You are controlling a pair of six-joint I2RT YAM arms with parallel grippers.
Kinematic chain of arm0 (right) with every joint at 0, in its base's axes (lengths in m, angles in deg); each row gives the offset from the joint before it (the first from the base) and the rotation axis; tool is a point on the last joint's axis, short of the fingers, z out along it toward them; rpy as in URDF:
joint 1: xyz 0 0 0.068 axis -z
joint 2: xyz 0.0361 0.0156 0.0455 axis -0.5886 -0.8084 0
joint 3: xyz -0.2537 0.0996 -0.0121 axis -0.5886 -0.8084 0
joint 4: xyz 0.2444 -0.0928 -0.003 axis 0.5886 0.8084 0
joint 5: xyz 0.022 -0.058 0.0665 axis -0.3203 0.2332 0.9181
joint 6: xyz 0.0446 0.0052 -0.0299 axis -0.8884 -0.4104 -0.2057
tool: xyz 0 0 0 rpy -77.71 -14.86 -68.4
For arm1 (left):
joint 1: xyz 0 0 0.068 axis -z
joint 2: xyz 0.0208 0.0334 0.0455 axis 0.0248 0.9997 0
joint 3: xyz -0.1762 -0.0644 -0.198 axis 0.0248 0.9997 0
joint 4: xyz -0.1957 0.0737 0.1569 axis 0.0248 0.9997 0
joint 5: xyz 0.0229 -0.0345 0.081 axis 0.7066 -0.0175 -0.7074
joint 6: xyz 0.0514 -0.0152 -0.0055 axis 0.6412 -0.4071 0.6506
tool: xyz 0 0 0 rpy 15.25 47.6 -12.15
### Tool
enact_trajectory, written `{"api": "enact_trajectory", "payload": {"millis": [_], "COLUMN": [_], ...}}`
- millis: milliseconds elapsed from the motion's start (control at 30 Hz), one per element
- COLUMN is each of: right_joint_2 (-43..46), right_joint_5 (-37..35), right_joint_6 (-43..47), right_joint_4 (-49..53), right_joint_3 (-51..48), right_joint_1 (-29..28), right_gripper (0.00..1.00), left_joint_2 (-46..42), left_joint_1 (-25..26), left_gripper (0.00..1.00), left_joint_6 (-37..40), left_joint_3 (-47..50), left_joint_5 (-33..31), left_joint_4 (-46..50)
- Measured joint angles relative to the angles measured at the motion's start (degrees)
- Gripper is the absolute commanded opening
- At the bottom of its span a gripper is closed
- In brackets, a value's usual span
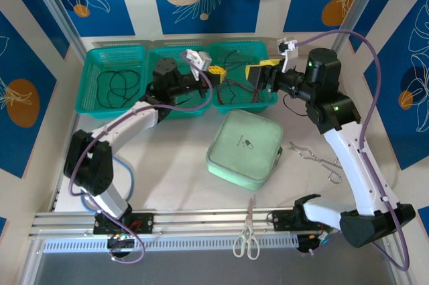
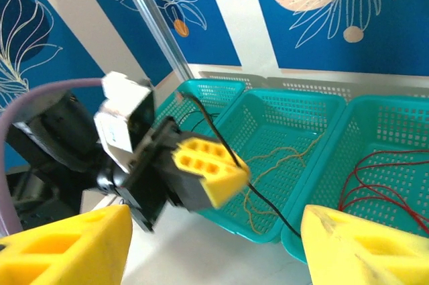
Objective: Untangle the cables
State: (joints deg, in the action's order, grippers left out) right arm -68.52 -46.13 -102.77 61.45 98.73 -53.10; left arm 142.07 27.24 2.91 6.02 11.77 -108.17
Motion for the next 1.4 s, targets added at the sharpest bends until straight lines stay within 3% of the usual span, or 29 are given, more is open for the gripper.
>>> {"api": "enact_trajectory", "payload": {"millis": [300, 500, 667, 1000, 1400], "right_joint_2": [1.3, 1.2, 1.1, 1.3, 2.0], "right_joint_5": [0.9, 1.6, 2.3, 2.8, 3.4], "right_joint_6": [-0.4, -0.7, -0.7, -0.6, -0.4], "right_joint_4": [-0.3, -0.5, -0.5, 0.2, 1.1], "right_joint_3": [-0.3, -1.2, -1.2, -1.6, -2.0], "right_joint_1": [2.1, 2.2, 2.2, 2.6, 4.1], "right_gripper": [0.68, 0.67, 0.68, 0.68, 0.68], "left_joint_2": [-15.0, -21.0, -20.3, -14.1, -8.9], "left_joint_1": [-10.4, -12.5, -17.2, -27.3, -28.8], "left_gripper": [0.00, 0.00, 0.00, 0.00, 0.00], "left_joint_6": [11.8, 21.4, 24.0, 21.6, 17.1], "left_joint_3": [-5.7, -7.1, -7.0, 1.6, 8.1], "left_joint_5": [-15.2, -29.4, -36.3, -40.5, -43.3], "left_joint_4": [13.4, 13.8, 12.1, 5.6, 3.6]}}
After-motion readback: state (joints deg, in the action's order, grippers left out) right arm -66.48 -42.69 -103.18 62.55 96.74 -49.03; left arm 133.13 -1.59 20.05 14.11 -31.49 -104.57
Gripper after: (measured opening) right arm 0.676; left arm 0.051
